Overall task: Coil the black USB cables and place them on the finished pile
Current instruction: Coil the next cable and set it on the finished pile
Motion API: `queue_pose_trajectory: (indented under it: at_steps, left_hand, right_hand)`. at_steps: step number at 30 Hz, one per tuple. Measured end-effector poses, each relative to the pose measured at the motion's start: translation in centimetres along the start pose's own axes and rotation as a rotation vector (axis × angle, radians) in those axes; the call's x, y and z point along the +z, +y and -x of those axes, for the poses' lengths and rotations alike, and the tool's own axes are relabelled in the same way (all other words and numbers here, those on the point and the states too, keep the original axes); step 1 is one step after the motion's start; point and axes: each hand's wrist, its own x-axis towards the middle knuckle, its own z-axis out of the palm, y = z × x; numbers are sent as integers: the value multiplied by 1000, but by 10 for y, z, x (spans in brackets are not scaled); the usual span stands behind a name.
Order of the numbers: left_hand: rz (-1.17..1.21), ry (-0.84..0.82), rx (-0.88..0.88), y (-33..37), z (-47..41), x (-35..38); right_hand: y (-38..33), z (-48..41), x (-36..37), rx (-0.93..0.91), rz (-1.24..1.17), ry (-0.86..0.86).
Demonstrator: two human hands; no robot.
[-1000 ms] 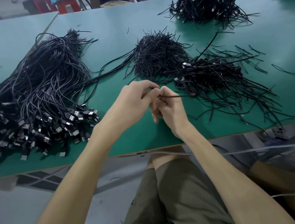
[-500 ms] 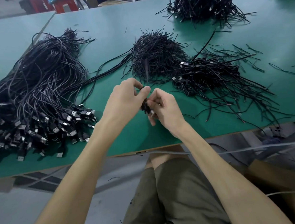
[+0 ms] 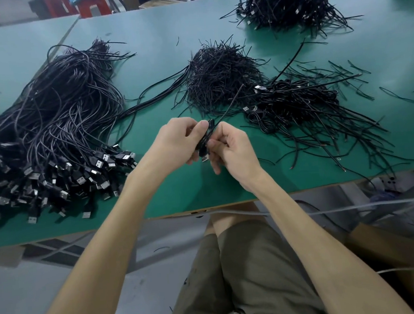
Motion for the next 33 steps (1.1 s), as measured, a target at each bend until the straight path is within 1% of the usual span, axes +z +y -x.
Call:
queue_pose_trajectory:
  at_steps: [2,5,8,10,14,18,23,25,27,31,33]
  left_hand:
    - [-6,34,-7,-1,0,0]
    - [129,22,-21,1,1,2]
    - [193,36,14,2,5,4]
    - [217,28,72,0,7,3]
    - [154,-60,282,-2,14,4]
    - [54,-79,329,-9,12,-2]
    - [-220,39,429,-11,12,0]
    - [-256,73,443,-10,12,3]
    - [-283,96,395,-5,11,6]
    - [-399,300,328,1,12,12]
    - [-413,346,292,4,12,13]
  right_hand:
    - [-2,2,2,-6,3,-7]
    - [-5,3,2,-4,-29,7]
    - [-6,2,4,-4,-61,8]
    - [-6,1,4,-32,-34,-1]
    - [-2,3,0,-75,-6,12]
    - [1,0,0,-84,55,44]
    - [3,0,-2,-91,68,65]
    - [3,-1,-1,-78,39,73]
    - [3,-2,-1,-54,-3,90]
    - [3,-2,-1,-28,-79,90]
    - [2,-3,-1,-30,-124,82]
